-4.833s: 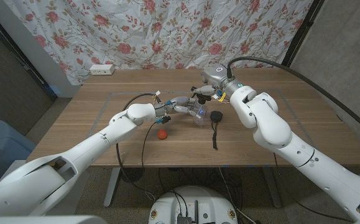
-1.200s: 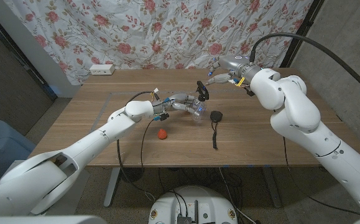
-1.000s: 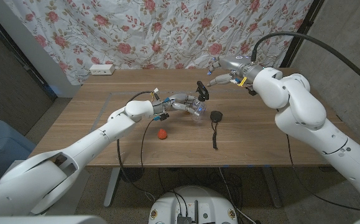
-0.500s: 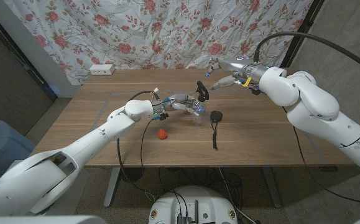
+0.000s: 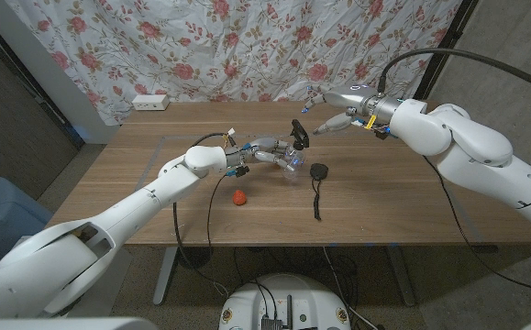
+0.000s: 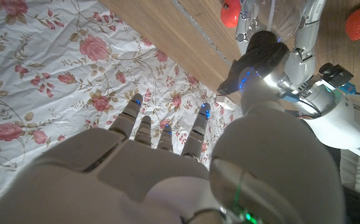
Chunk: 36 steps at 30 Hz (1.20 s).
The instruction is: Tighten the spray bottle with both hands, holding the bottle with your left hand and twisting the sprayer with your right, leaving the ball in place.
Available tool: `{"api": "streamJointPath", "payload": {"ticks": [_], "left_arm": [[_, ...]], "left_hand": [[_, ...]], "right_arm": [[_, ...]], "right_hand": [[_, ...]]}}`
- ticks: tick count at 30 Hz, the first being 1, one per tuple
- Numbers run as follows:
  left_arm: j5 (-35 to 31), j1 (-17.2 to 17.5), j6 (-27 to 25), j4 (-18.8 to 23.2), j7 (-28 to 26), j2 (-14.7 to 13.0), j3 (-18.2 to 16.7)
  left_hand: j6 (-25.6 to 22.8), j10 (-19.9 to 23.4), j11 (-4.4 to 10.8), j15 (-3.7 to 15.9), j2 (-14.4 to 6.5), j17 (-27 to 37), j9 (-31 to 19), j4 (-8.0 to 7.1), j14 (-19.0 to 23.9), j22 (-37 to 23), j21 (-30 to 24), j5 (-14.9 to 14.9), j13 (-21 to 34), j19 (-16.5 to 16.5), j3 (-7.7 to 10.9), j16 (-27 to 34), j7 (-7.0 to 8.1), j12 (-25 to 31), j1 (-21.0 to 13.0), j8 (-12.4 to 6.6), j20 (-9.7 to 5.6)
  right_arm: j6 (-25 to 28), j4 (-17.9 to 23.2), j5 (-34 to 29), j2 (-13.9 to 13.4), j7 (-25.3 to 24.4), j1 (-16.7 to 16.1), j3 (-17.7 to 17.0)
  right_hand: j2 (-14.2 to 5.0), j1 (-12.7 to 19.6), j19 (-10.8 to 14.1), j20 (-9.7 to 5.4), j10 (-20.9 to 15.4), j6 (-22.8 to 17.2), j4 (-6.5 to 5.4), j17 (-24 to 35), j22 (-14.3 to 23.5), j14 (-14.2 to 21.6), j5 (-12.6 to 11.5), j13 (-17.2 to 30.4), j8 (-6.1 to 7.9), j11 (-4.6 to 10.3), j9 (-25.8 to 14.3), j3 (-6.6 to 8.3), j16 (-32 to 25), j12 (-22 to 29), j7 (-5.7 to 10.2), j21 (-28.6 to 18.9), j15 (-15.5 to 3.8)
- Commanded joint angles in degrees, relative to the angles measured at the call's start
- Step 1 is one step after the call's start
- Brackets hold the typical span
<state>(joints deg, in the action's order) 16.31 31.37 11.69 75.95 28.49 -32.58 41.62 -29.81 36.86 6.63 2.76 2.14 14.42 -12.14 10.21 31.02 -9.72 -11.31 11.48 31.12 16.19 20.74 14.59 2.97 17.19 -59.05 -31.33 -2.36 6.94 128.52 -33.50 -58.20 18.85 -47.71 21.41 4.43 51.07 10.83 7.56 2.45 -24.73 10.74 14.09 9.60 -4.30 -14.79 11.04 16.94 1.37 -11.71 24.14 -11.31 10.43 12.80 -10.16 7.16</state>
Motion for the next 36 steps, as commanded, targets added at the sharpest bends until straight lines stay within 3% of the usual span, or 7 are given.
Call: {"api": "streamJointPath", "payload": {"ticks": [1, 20, 36], "left_arm": [[-0.22, 0.0, -0.98, 0.98, 0.03, -0.34, 0.18], [-0.33, -0.59, -0.46, -0.01, 0.45, 0.28, 0.48], [-0.23, -0.16, -0.79, 0.64, 0.22, -0.11, 0.33]], "left_hand": [[-0.74, 3.1, 1.89, 6.32, -8.68, 0.2, -0.08, -0.5, 0.55, -0.15, 0.19, 0.17, 0.94, 0.47, 0.78, -0.02, -0.07, 0.58, 3.82, -17.8, -2.44], [-0.84, 3.24, 1.41, 6.23, -8.85, 0.31, -0.07, -0.4, 0.73, -0.16, 0.16, 0.18, 1.02, 0.54, 0.82, 0.07, -0.35, 0.66, 3.51, -17.86, -2.4], [-0.77, 3.16, 1.8, 6.26, -8.96, 0.3, -0.07, -0.49, 0.7, -0.15, 0.17, 0.18, 1.07, 0.52, 0.86, -0.04, -0.11, 0.64, 3.55, -17.86, -2.35]], "right_arm": [[-6.45, -3.6, 2.32, -1.34, -5.74, -0.07, 0.16], [-10.76, -6.89, 4.12, 0.31, -7.28, 1.08, 1.92], [-11.77, -8.71, 3.69, 1.91, -6.47, 2.76, 3.88]], "right_hand": [[0.04, 2.01, 0.26, -0.52, -0.16, -0.83, -0.09, -0.14, -0.05, 0.03, -0.56, 0.15, 0.12, 1.08, -0.19, 0.84, -0.43, 0.59, -0.12, -0.5, -0.58], [0.58, 6.45, 0.56, -1.59, -1.77, -8.01, -0.62, -0.83, -0.06, 0.24, -1.2, -0.08, 2.56, 4.0, -0.57, 1.46, -0.7, 1.06, -0.14, -0.52, -2.14], [0.15, 7.0, 0.73, -1.8, -2.65, -10.69, -1.03, -0.87, -0.06, 0.27, -1.14, -0.14, 3.49, 4.21, -0.7, 1.33, -0.89, 1.24, -0.1, -0.56, -2.45]]}}
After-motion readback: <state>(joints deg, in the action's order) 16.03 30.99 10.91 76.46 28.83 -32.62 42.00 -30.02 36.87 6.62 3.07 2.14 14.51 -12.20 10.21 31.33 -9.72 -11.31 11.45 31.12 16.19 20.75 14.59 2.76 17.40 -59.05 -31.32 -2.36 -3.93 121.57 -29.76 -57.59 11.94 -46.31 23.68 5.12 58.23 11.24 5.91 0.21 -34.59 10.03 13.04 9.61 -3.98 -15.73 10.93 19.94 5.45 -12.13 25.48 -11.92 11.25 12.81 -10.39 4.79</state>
